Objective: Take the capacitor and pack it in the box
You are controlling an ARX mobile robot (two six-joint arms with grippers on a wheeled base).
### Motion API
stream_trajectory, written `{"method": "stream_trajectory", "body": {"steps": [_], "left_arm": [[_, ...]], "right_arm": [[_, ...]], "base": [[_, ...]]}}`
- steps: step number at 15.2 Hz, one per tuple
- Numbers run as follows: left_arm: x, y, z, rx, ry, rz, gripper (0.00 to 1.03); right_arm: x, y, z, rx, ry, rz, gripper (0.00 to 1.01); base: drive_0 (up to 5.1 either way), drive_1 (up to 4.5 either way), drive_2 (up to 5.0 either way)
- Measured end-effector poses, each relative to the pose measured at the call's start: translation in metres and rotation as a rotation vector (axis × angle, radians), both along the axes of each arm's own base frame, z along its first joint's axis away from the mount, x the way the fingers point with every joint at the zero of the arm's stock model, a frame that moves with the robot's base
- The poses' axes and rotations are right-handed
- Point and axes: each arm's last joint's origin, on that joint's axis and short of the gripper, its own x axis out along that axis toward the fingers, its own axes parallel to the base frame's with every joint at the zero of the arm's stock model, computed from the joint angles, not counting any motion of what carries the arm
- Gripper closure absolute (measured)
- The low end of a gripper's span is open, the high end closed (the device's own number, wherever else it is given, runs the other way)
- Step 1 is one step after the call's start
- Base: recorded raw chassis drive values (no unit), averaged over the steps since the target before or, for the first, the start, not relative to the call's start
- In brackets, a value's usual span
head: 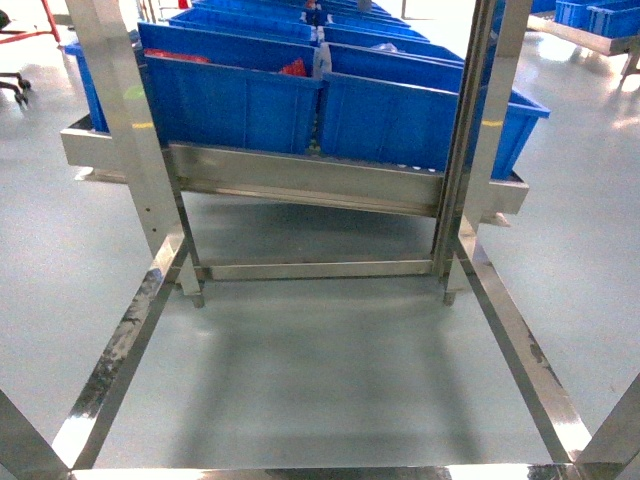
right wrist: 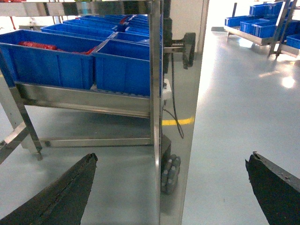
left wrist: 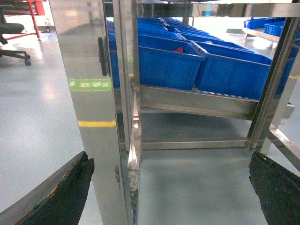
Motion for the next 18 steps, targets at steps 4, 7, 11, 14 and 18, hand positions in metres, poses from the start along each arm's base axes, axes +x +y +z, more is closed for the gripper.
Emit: {"method": "stream_trajectory", "body": {"steps": [4, 7, 11, 14, 18], "left_arm": [[0.0000, -0.0001, 0.0001, 0.000, -0.001, -0.002, 0.05], [0.0000, 0.0000, 0.0001, 0.000, -0.002, 0.001, 0.05], [0.0000, 0.0000, 0.0002, 0.000, -0.002, 0.000, 0.05], [0.0000, 0.0000, 0.0001, 0.000, -0.002, -0.001, 0.05], [0.0000, 0.0000, 0.0003, 0.000, -0.003, 0.000, 0.05]], "right_arm": [[0.0000, 0.0000, 0.0001, 0.000, -0.001, 0.001, 0.03], [0.0000, 0.0000, 0.0001, 0.000, -0.001, 0.002, 0.03], [0.0000, 0.0000, 0.0002, -0.001, -0.002, 0.001, 0.03], [0.0000, 0.0000, 0.0002, 0.001, -0.002, 0.000, 0.03], [0.0000, 0.0000, 0.0001, -0.001, -0.001, 0.001, 0.03]], "base": [[0.0, 0.00, 0.0], [0.0, 0.00, 0.0], [0.0, 0.00, 0.0], [0.0, 0.00, 0.0], [0.0, 0.00, 0.0]]}}
